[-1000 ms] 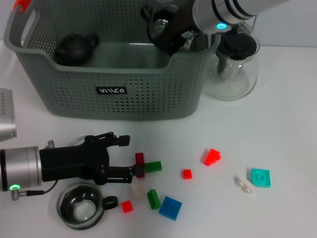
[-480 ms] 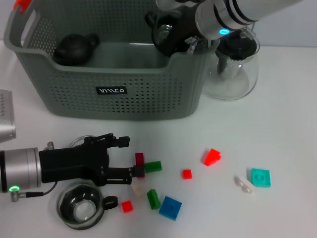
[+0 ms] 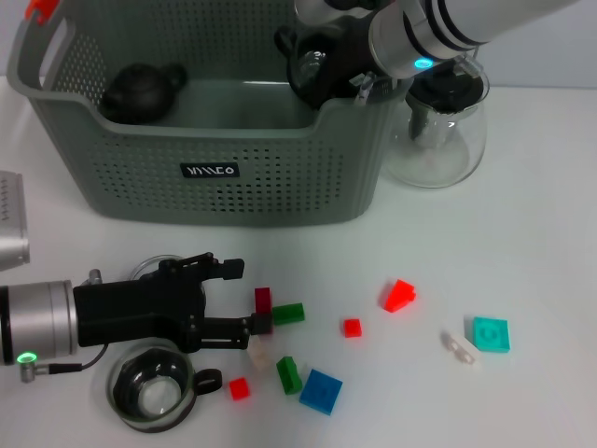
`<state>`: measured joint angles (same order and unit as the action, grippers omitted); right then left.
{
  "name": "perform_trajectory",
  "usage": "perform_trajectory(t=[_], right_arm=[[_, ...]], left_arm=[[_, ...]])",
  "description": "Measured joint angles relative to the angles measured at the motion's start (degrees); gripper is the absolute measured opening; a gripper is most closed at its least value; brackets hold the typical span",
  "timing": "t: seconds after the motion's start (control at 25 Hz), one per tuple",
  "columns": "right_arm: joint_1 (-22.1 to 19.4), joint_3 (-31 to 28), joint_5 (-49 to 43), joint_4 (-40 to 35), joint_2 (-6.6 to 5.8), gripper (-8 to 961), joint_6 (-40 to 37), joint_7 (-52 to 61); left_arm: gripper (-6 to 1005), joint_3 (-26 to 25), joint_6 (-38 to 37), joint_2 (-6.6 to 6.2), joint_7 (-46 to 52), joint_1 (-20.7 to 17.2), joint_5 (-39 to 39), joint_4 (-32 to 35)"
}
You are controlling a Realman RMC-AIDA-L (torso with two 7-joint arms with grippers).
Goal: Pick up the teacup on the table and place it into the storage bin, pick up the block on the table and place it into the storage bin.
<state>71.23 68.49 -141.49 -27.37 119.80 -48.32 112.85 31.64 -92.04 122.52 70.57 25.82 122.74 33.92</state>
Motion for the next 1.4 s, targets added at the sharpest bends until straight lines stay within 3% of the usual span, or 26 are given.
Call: perform_trajectory(t=[0.56,0.76,0.88,1.2,1.4], right_arm=[[-0.14,0.55,-4.21,-1.06,0.27,183,-0.43,3.83],[-1.24,0.6,-4.3,-3.66,0.36,368,-1.76,4.15],[-2.43,0.53,-3.97,-6.84,0.43,384,-3.64,4.75],[-10.68,0.66,1.38,-29.51,0.55,426,-11.07,8.94],[-19.28,0.23,10.06,-46.68,0.42,616,-13.71,9.63]], left_arm=[[918,0.0,-0.12,0.0,-0.02,-0.07,-0.05,0.0],[918,0.0,-0.08,0.0,-0.1,-0.07,-0.05,0.0],[918,0.0,-0.29,0.0,-0.02,-0.07,-0.05,0.0],[918,0.0,-0.66,-0.04,0.19,-0.07,-0.05,0.09],[918,-0.88,-1.77,-0.09,0.26,-0.07,-0.04,0.24]])
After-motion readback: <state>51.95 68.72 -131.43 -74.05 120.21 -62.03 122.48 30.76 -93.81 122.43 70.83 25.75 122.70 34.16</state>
